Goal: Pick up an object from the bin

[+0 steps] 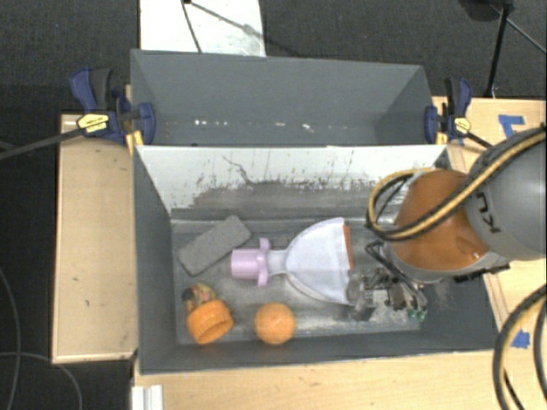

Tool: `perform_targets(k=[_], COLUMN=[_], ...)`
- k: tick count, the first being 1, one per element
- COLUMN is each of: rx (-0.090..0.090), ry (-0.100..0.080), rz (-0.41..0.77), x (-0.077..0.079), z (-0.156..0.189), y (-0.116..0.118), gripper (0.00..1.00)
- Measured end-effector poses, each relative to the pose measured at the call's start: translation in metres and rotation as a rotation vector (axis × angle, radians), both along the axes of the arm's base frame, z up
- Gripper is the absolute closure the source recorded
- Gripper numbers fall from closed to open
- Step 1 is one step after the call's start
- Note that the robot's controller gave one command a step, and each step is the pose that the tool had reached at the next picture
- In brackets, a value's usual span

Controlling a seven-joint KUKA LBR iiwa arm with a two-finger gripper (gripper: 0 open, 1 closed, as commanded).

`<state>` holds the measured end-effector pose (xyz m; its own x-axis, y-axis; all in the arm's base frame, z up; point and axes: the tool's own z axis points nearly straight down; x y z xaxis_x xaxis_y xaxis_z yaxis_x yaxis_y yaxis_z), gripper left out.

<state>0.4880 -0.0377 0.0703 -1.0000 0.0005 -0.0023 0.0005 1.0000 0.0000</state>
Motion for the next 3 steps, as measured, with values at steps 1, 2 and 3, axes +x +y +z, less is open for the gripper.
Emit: perform_targets(k=[1, 2, 3], rx=[0.001, 0.0, 0.0], ry=[0.003, -0.003, 0.0], rz=[-0.002, -0.002, 0.019], x=[0.013, 0.007, 0.018], z=[0.031, 0.04, 0.171], y=[0.0, 0.005, 0.013], gripper=[1.0, 1.0, 1.0])
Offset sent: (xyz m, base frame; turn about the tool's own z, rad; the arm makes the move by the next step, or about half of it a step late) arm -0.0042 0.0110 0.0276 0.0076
